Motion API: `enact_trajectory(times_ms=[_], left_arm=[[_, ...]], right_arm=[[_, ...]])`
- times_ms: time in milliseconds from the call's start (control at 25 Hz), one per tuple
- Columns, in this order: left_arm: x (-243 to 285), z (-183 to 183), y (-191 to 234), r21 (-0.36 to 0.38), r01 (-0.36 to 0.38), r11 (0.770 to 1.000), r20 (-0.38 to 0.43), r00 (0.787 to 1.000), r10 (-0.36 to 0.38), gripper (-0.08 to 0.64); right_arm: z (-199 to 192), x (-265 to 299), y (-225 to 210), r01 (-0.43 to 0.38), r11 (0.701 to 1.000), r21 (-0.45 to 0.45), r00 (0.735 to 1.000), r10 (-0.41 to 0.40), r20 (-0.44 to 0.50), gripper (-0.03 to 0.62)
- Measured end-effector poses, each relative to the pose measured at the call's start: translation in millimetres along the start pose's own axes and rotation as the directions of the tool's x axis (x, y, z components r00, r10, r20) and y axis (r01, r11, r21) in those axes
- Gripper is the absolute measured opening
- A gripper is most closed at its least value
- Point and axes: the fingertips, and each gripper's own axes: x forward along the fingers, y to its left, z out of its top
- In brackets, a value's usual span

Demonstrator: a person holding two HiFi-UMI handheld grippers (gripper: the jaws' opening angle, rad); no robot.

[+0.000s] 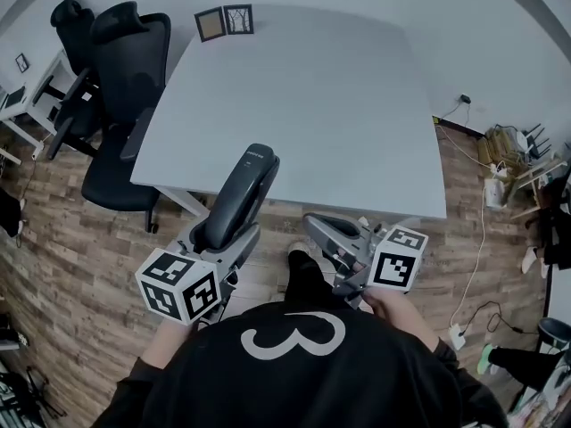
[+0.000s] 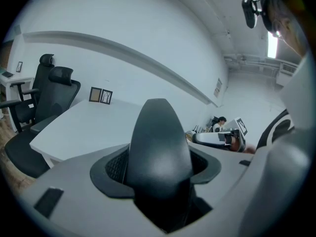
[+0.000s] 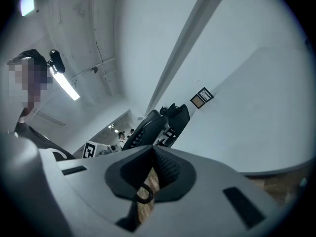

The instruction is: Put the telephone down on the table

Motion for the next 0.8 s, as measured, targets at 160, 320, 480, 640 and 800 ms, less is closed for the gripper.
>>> enact_trajectory(times_ms=[160,320,480,640,800], left_arm=[[20,15,3,0.012,-0.002,1.0,0.0,1.0,0.002,0.288],[38,27,13,0.007,-0.019,1.0,0.003,1.0,0.019,0.288],[58,40,27,0.009,-0.054,0.999,0.001,0.999,0.054,0.288],[84,59,46,-0.005,-0.085,0.996,-0.007,0.996,0.085,0.288],[102,66,58,-0.01,-0.102,0.995,-0.012,0.995,0.101,0.288]], right_arm=[[20,9,-17,-0.012,1.0,0.007,1.0,0.012,-0.004,0.009],[39,22,-33,-0.029,1.0,0.006,0.999,0.029,-0.018,0.009],[59,35,-52,-0.041,0.999,0.011,0.998,0.042,-0.039,0.009],[88,50,-77,-0.048,0.999,0.017,0.997,0.049,-0.052,0.009],[98,57,-96,-0.048,0.998,0.03,0.997,0.05,-0.066,0.009]])
